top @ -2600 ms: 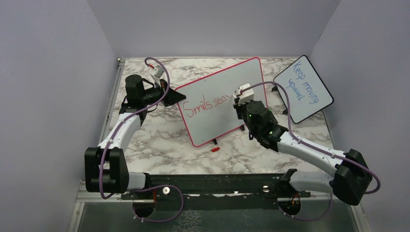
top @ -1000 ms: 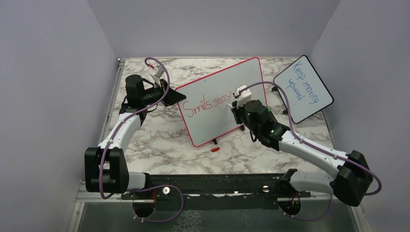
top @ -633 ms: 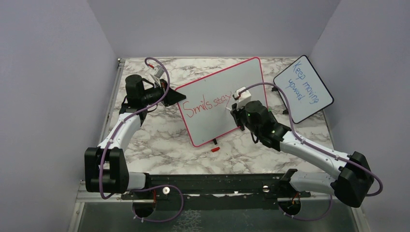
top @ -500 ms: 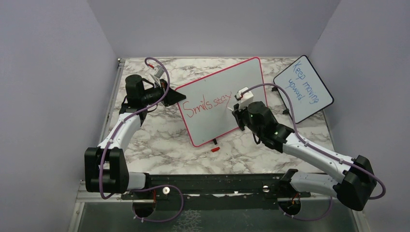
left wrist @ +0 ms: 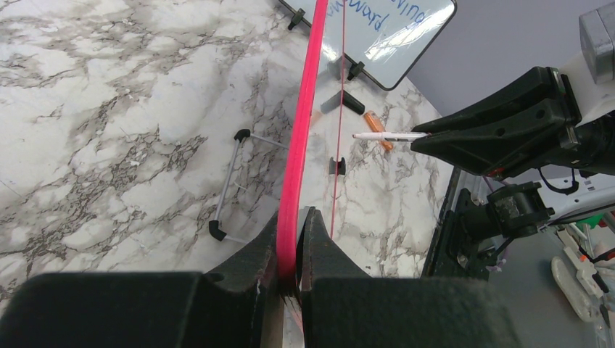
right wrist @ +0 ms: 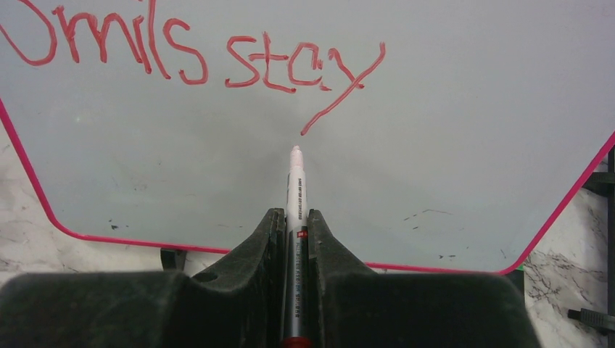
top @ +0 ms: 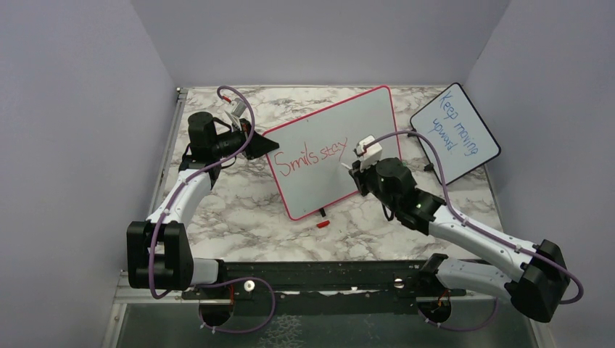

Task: Write a sentence on the whiteboard

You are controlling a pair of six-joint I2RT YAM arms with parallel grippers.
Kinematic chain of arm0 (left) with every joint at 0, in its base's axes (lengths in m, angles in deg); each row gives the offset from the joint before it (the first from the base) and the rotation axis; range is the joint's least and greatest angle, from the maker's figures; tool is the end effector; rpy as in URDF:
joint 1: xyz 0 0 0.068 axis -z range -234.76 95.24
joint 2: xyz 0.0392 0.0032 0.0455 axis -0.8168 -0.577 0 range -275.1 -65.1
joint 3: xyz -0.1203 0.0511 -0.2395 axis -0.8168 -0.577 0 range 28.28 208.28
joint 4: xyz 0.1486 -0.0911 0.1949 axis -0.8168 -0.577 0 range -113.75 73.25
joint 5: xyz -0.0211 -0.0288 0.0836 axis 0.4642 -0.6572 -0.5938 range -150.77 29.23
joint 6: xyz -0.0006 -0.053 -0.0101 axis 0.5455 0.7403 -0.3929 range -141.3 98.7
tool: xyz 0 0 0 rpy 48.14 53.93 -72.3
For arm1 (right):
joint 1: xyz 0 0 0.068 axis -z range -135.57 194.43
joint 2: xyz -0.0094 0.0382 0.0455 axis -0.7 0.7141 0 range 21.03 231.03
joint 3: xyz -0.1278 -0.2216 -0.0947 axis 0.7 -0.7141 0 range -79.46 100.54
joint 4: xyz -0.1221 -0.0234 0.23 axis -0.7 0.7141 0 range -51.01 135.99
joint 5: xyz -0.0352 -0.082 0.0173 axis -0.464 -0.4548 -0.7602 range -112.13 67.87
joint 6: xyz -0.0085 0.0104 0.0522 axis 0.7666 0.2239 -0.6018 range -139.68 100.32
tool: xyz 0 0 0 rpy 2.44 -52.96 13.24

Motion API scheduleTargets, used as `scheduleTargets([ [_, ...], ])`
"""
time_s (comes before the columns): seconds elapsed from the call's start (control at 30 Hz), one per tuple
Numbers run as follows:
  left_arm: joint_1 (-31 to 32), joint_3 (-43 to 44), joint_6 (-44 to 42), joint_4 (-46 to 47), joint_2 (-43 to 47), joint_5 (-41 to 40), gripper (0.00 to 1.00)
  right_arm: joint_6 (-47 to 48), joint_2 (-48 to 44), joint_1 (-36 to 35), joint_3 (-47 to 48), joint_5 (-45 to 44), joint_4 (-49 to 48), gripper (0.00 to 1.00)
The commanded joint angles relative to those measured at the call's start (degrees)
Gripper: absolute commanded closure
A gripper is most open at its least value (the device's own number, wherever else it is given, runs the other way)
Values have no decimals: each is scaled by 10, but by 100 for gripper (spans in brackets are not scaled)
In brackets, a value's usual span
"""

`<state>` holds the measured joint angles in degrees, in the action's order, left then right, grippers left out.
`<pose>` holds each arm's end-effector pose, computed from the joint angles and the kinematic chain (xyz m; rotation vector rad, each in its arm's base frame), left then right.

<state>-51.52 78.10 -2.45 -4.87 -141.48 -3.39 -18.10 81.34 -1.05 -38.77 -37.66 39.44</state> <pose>0.2918 -0.0465 0.2906 0.4847 1.7970 -1.1746 0.1765 0.1657 0.2799 -0.5946 1.8215 0.2572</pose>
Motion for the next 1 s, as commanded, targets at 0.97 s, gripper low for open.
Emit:
scheduleTargets([
  [0.97,17,-12,-73,-54,-9,-97,100,40,-36,35,-6,-81,-115,99],
])
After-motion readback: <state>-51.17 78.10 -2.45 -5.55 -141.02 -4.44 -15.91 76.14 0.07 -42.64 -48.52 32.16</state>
